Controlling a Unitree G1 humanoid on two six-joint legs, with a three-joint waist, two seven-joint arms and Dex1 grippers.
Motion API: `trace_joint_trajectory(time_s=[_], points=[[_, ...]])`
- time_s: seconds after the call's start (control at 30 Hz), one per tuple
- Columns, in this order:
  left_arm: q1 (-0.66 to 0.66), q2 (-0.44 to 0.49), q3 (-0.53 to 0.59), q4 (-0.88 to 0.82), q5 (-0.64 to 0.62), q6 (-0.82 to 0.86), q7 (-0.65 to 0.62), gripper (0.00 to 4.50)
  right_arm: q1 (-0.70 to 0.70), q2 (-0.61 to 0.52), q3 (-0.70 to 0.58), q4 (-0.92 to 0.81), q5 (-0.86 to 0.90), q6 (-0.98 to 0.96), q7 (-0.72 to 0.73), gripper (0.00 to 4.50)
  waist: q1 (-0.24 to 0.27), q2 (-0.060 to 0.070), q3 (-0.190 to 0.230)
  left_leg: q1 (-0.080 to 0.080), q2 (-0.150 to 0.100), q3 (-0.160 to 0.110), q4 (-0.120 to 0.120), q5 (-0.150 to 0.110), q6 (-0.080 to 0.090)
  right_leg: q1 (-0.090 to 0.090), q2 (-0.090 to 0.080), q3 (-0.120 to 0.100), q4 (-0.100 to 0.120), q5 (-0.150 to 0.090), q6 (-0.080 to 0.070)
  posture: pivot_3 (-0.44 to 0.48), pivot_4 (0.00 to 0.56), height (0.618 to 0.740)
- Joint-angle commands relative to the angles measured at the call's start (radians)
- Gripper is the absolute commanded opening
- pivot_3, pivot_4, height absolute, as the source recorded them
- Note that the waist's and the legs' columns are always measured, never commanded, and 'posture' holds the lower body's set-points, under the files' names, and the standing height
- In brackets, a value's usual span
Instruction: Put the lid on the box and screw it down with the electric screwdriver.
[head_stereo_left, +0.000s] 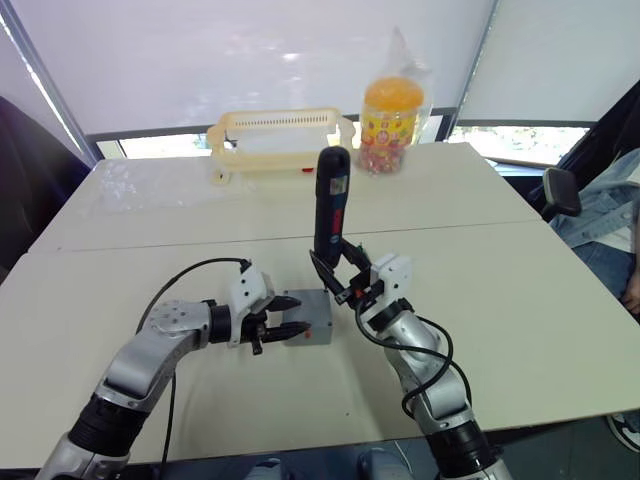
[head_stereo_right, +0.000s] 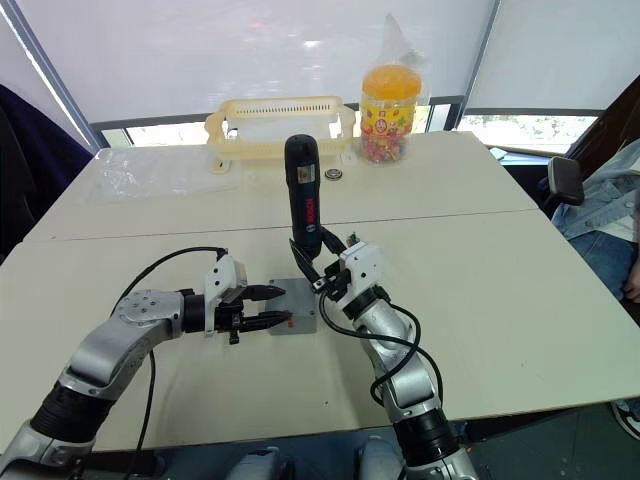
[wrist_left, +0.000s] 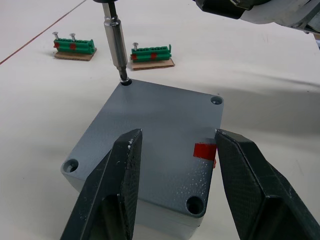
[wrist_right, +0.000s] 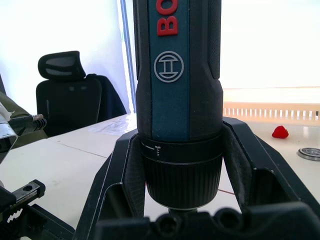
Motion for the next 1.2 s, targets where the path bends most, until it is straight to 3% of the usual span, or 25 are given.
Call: trace_joint_trajectory(time_s=[0.03, 1.2], points=[[0.008, 0.011, -0.010, 0.001, 0.024, -0.005, -0.005, 2.32, 0.040, -0.016, 0.006, 0.079, -0.030, 0.043, -0.001, 1.78, 0.000, 0.000, -0.001, 0.000, 0.000, 0.000, 0.000, 0.000, 0.000, 0.000, 0.000, 0.000, 0.000, 0.000, 0.000, 0.000, 0.150, 0.740], [0.020, 0.000, -0.007, -0.004, 0.033, 0.001, 0.011, 2.32, 0.066, -0.040, 0.017, 0.149, -0.038, 0.065, 0.026, 1.78, 0.001, 0.000, -0.012, 0.002, 0.003, -0.002, -0.002, -0.001, 0.000, 0.003, 0.000, 0.000, -0.002, -0.005, 0.002, 0.000, 0.150, 0.740]])
